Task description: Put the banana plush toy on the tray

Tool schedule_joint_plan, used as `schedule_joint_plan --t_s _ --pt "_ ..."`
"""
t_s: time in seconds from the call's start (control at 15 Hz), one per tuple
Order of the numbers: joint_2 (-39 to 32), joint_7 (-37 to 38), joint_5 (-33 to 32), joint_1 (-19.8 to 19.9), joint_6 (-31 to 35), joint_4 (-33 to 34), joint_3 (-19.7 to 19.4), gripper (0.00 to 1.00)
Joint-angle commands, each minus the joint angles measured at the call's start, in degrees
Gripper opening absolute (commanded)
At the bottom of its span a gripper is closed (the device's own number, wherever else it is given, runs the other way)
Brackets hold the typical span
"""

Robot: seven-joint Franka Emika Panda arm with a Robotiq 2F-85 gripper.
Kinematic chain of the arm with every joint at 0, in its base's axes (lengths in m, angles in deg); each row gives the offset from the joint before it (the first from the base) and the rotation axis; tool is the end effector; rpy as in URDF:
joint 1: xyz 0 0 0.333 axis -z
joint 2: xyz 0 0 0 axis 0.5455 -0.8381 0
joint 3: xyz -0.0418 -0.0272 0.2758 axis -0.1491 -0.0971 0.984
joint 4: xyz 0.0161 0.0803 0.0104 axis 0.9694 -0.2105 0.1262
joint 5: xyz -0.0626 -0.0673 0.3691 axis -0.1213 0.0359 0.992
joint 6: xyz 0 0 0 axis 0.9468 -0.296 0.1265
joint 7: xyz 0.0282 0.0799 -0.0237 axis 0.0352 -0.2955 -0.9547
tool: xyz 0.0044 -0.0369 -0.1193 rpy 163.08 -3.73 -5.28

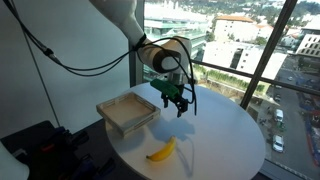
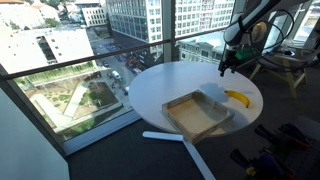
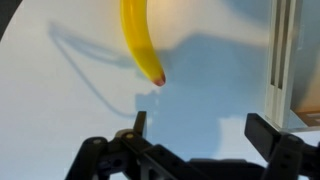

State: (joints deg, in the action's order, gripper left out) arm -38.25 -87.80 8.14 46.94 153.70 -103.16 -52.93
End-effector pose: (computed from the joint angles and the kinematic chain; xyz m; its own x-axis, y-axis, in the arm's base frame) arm 0.5550 -0.2190 0.1917 0.9751 -0.2208 -0.0189 -0.2203 -0.9751 0.0253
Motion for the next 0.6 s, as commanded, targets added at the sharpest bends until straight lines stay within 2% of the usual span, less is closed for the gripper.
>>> schedule_joint_plan --t_s 0.0,0.53 --pt "-1.5 0.0 0.8 1.0 -1.9 1.9 0.7 1.0" --pt "-3.7 0.3 0.5 0.9 -0.7 1.4 0.9 1.0"
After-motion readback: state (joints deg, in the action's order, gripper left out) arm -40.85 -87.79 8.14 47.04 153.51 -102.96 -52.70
